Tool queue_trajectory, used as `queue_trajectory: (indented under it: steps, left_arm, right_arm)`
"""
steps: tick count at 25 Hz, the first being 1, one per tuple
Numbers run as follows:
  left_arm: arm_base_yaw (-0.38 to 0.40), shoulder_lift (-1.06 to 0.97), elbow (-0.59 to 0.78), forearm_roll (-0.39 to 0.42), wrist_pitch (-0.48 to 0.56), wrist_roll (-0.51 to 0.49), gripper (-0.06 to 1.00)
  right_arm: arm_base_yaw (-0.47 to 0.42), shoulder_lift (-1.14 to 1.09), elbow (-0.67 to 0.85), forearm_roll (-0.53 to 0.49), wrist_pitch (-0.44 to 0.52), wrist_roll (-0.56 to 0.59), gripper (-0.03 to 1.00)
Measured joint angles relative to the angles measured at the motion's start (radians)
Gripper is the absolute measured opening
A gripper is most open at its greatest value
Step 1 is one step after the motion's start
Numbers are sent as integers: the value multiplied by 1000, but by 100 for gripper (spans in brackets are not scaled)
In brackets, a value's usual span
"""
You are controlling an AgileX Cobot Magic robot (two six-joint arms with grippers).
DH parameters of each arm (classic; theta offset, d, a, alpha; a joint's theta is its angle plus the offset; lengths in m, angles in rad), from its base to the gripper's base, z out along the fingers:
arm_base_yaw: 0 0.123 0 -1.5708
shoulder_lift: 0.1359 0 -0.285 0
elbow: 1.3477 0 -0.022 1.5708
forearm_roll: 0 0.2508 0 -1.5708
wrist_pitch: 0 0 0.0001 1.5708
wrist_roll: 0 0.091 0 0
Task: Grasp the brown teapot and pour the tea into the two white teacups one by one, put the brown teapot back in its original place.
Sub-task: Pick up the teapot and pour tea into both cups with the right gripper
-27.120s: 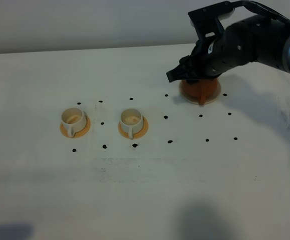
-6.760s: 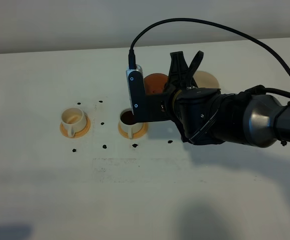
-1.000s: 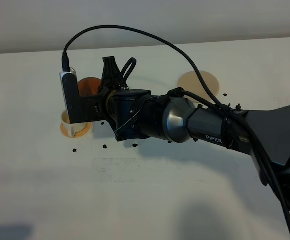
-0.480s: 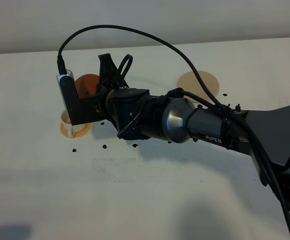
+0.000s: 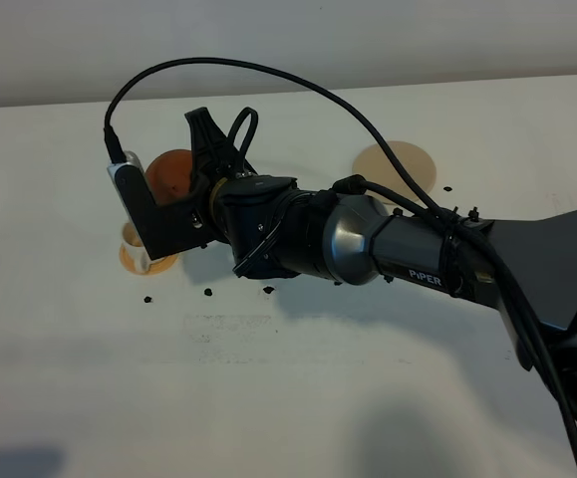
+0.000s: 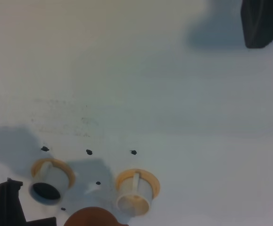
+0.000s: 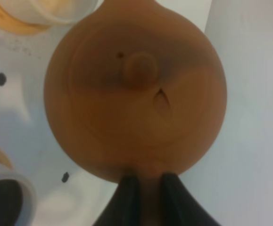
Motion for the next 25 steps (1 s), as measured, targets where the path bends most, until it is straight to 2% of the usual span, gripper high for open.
queue_trajectory:
  steps: [25]
  left_arm:
    - [0,0,0,0,0,1,33]
  right_arm:
    - [0,0,0,-95,-21,-46,9]
